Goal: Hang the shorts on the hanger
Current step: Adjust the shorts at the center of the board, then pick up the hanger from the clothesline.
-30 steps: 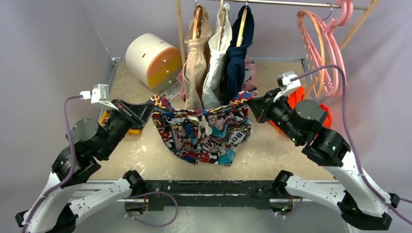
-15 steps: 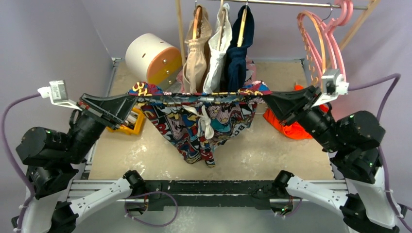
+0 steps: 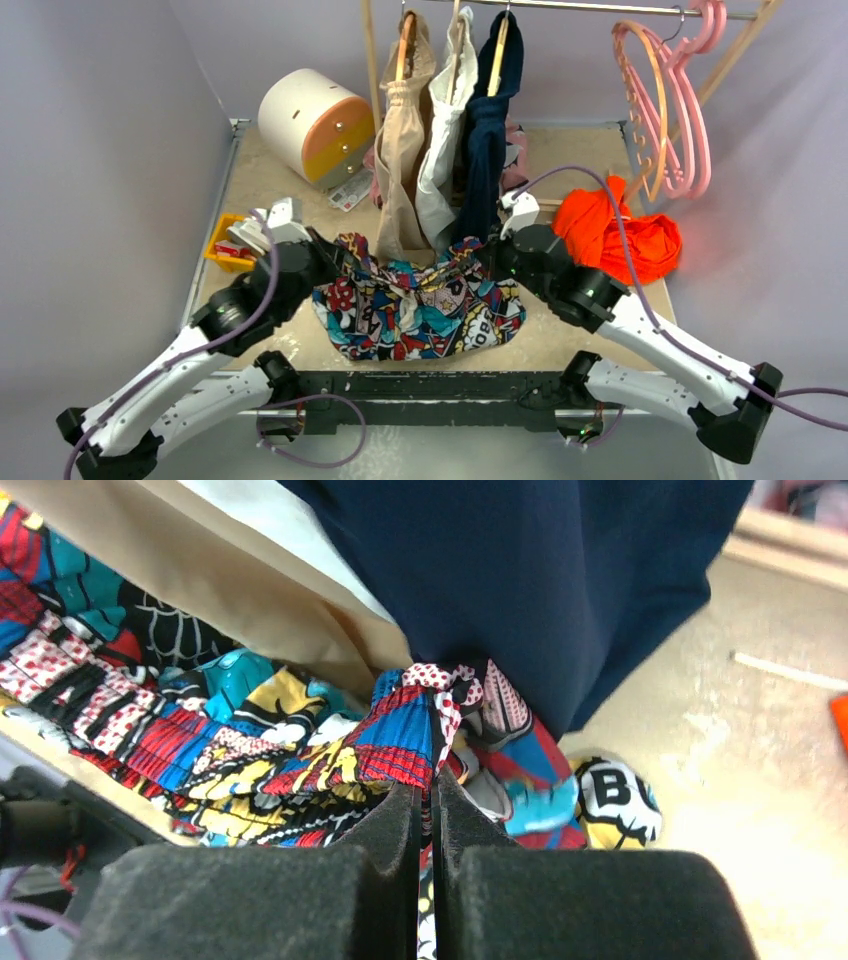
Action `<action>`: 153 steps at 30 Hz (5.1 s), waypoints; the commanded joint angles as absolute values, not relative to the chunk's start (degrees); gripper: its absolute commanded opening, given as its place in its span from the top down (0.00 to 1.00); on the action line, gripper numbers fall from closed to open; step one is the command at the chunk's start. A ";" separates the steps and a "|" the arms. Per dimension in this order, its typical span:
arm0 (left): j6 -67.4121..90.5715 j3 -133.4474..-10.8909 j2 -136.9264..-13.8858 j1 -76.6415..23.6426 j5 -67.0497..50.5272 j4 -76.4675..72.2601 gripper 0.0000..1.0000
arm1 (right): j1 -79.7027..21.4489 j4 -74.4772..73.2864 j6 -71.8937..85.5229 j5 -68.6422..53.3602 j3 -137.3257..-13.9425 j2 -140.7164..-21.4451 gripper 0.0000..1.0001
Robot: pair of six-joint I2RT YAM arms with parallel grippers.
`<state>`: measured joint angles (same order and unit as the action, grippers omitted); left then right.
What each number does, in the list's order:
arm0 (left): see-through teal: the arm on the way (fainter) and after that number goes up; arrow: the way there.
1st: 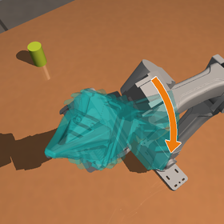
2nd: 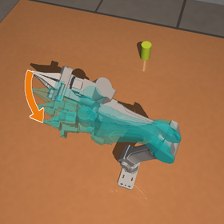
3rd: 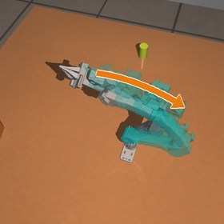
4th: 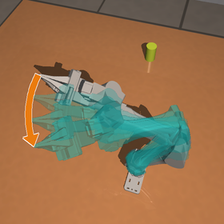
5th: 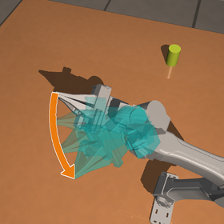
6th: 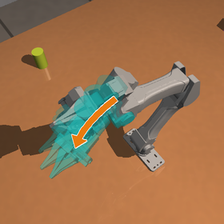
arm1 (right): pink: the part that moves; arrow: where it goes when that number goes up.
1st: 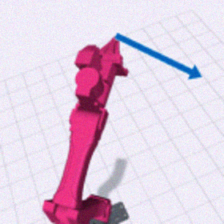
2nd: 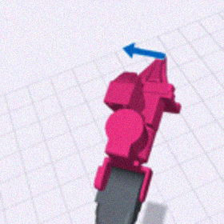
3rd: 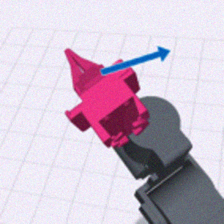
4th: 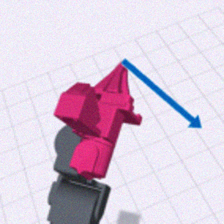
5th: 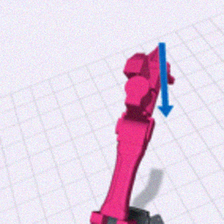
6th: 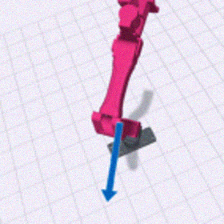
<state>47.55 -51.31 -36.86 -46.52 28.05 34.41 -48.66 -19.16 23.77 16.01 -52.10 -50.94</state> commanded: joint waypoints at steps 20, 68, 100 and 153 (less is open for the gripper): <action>60.31 -23.64 -41.69 -46.21 32.48 17.77 1.00 | -48.30 1.72 40.02 15.77 -31.09 -59.75 1.00; 34.13 -58.18 -34.96 -46.23 42.34 35.16 0.30 | -48.30 -15.91 3.20 38.07 -84.11 -57.66 0.37; 22.73 -46.81 -40.07 -46.23 44.66 20.42 0.35 | -23.26 -38.06 11.06 33.32 -116.67 -71.70 0.34; 23.82 -46.93 -40.41 -46.16 41.35 21.71 0.37 | -7.29 -27.33 11.33 30.56 -95.73 -68.95 0.56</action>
<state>24.36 -46.04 -40.18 -46.50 42.04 23.62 -7.55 -31.42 11.94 30.65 -96.84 -68.93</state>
